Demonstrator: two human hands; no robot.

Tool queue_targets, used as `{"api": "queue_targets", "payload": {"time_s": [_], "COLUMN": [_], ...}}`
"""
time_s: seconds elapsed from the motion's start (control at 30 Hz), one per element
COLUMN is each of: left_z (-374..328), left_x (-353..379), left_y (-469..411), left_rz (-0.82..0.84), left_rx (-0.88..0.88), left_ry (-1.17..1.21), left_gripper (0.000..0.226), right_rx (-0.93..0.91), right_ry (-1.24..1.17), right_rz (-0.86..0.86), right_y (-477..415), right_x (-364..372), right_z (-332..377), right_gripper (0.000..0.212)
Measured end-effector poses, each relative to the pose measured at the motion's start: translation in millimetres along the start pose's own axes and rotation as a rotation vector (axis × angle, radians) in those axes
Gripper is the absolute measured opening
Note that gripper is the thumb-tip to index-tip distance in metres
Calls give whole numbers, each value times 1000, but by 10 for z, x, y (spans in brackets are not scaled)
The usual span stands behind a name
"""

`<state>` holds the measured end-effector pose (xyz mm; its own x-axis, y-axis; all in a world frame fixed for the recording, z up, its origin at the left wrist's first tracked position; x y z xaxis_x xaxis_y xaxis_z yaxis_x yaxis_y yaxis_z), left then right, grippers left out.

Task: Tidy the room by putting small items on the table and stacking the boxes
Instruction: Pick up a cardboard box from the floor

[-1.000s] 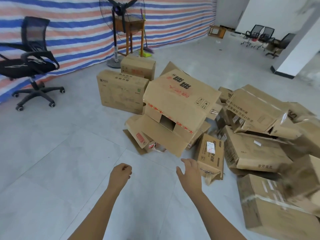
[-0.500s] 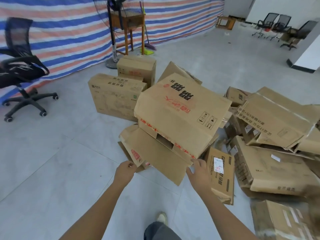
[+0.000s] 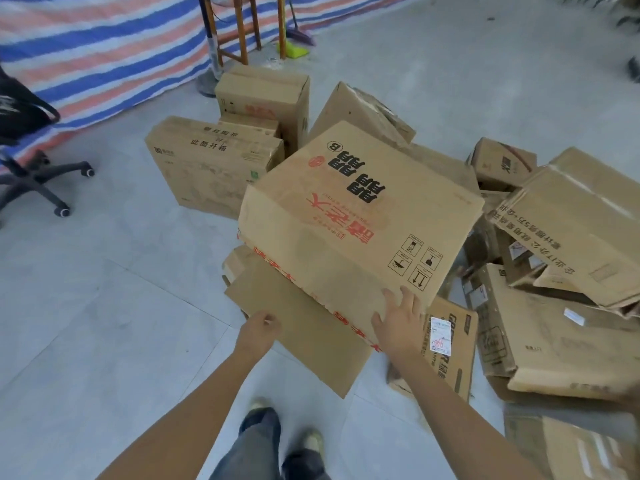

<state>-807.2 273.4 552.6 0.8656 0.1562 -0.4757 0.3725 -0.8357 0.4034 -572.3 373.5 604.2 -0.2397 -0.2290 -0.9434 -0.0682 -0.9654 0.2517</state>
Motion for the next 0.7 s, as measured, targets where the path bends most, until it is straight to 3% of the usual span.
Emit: {"api": "queue_targets", "payload": {"time_s": [0.1,0.27,0.47,0.6,0.7], "left_z": [-5,155,300,324,260], "left_x": [18,134,397,525,552], "left_y": [-346,-825,-1219,-1469,-1622], "left_rz": [9,-16,59,-25,-134], "left_rx": [-90,-346,-424,-522,-575], "left_ry": [114,365,402,707,903], "left_gripper": [34,48,22,11,19], "right_rx": [-2,45,69,75,47], "right_ry": [57,160,167,125,56], "right_rz": [16,52,12,10,-44], "right_y": [-286,-636,-886,-936,-901], "right_x": [34,146,143,211,266], "right_z": [81,47,-102,-137,-166], "right_gripper": [55,56,57,53,52]}}
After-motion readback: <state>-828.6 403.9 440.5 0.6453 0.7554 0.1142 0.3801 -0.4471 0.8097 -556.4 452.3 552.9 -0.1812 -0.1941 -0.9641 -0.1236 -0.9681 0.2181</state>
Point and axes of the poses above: each hand's wrist, its own y-axis away from the middle knuckle, its own x-axis out of the palm, z = x × y, the point moved 6 cm from there along -y, towards the middle knuckle, and after that the axes turned 13 degrees about x, right-handed, at the moved point
